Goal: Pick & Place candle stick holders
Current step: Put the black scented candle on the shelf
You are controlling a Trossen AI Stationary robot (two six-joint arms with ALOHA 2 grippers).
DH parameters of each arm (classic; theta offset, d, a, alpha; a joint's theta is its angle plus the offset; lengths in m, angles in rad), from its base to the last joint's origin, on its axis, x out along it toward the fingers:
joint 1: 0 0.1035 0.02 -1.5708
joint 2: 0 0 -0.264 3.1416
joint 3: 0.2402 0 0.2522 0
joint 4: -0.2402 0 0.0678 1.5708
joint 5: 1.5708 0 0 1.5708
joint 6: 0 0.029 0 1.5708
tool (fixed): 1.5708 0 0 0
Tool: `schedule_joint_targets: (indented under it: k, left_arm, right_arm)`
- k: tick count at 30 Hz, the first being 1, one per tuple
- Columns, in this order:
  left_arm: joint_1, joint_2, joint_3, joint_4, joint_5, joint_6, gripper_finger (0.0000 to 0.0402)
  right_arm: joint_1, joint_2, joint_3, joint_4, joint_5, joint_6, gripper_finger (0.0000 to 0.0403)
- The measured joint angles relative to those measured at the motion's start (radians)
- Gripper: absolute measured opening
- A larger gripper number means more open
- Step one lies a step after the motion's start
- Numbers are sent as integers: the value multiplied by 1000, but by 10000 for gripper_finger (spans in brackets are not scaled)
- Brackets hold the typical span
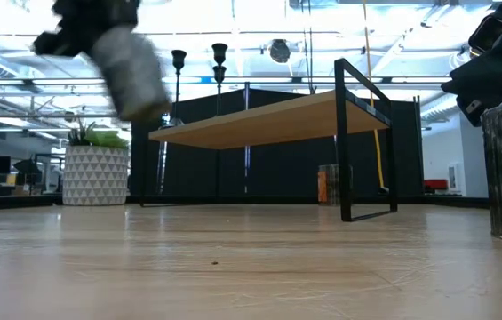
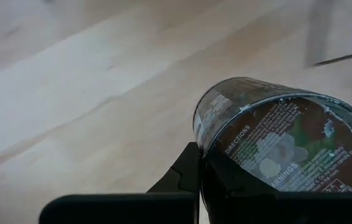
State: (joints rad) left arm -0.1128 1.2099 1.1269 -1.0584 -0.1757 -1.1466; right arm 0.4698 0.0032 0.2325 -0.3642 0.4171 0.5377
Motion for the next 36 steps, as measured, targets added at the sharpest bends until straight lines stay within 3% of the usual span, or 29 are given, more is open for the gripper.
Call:
schedule_joint_targets:
  k: [10,21,36]
  left_arm:
    - [-82,163,335,43,-88,100,0]
    - [-86,395,625,40,-77,146,0]
    - [-66,596,885,41,-111,179,0]
  right_arm:
    - [0,0,0,0,0,0,84]
    - [0,0,0,0,0,1,84]
    - [0,0,0,70,0,72,84]
